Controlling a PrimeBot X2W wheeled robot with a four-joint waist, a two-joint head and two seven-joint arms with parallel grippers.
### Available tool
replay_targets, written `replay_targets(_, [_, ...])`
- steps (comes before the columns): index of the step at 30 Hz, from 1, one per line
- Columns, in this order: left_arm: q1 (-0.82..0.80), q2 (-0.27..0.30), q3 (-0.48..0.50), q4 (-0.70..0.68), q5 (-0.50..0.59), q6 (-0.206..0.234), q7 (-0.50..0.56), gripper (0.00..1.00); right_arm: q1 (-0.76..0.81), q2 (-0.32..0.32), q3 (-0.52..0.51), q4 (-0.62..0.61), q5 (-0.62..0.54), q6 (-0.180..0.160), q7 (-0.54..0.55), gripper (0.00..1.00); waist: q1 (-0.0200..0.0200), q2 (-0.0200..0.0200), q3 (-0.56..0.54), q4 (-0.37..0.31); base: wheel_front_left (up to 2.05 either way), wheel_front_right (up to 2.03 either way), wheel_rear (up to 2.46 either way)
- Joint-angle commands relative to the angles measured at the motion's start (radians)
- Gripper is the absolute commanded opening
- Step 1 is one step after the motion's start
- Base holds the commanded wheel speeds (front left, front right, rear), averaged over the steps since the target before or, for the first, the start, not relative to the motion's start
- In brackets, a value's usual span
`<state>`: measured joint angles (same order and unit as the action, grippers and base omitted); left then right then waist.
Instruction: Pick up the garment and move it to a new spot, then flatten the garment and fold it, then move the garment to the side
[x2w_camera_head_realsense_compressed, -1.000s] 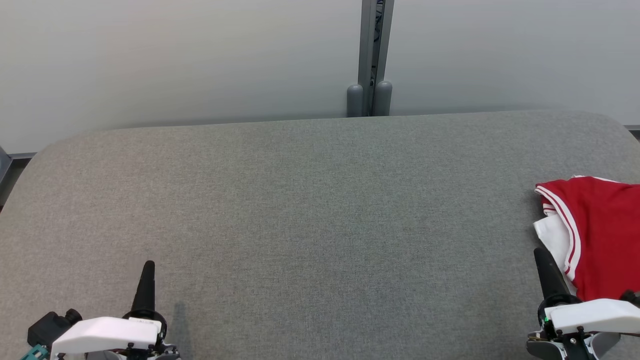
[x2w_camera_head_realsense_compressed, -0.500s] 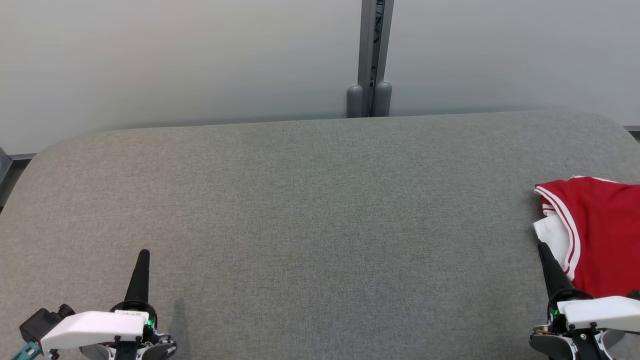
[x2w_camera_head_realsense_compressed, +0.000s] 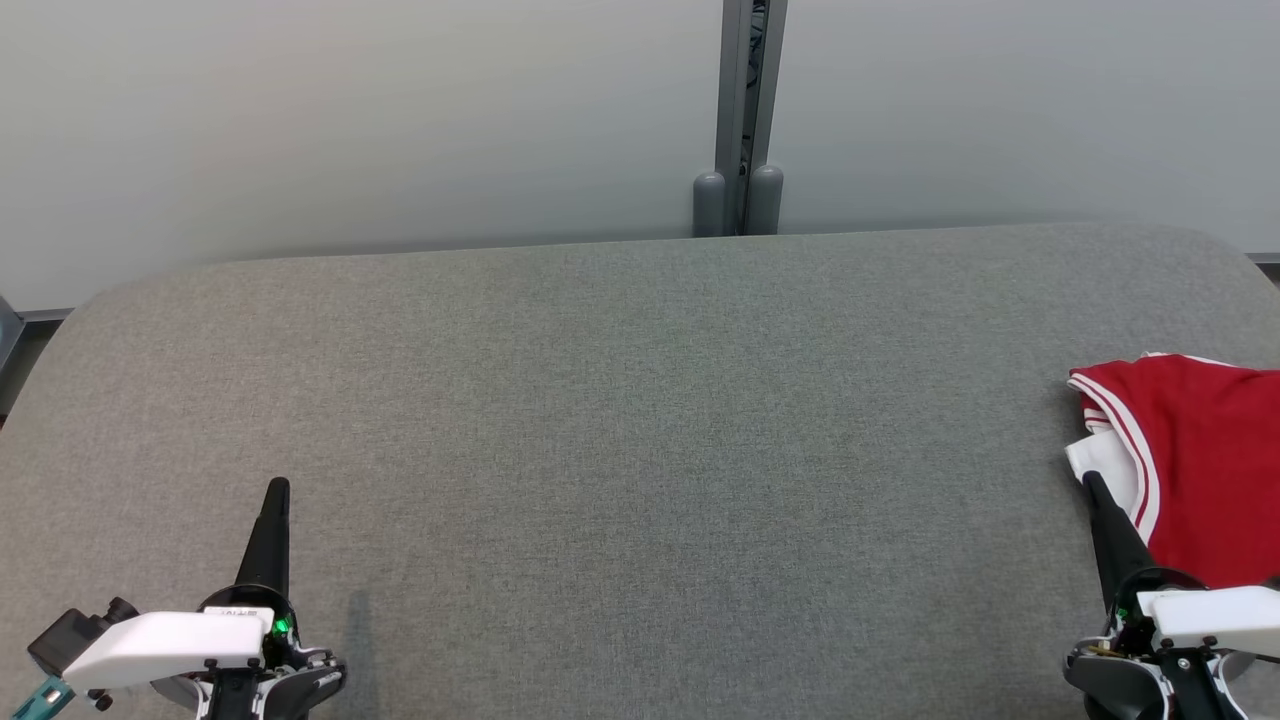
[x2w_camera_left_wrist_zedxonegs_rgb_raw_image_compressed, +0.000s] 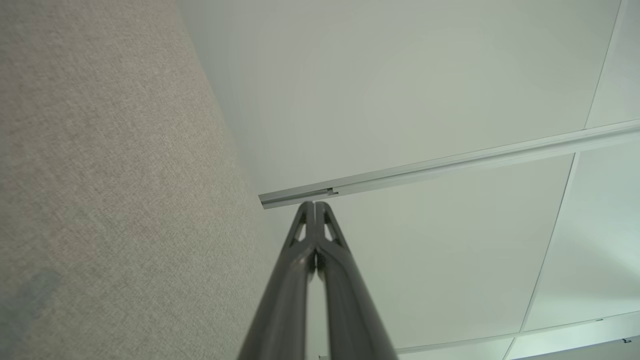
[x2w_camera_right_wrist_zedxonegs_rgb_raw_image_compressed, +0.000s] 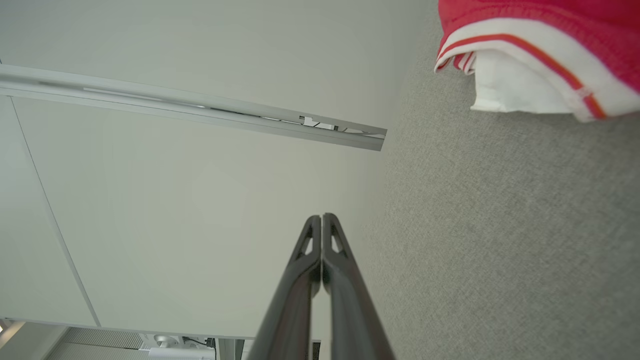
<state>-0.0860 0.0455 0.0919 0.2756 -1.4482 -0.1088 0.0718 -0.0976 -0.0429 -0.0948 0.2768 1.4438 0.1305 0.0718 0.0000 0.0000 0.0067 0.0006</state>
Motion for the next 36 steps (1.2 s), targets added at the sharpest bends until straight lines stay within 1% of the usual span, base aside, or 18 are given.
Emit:
replay_targets(1, [-0.017, 0.006, 0.007, -0.009, -0.021, -0.006, 0.007, 0.00, -0.014, -0.010, -0.006, -0.009, 0.019, 0.000, 0.008, 0.00, 0.0000, 0.0000, 0.000, 0.000, 0.00, 0.00, 0.00])
replay_targets(20, [-0.032, 0.007, 0.024, -0.033, -0.159, -0.025, 0.043, 0.00, -0.015, -0.012, -0.020, -0.034, 0.166, 0.000, 0.044, 0.00, 0.0000, 0.0000, -0.003, -0.001, 0.00, 0.00, 0.00])
replay_targets(36, [-0.030, 0.007, 0.025, -0.033, -0.165, -0.025, 0.046, 0.00, -0.015, -0.012, -0.021, -0.035, 0.170, 0.000, 0.046, 0.00, 0.0000, 0.0000, -0.004, -0.001, 0.00, 0.00, 0.00])
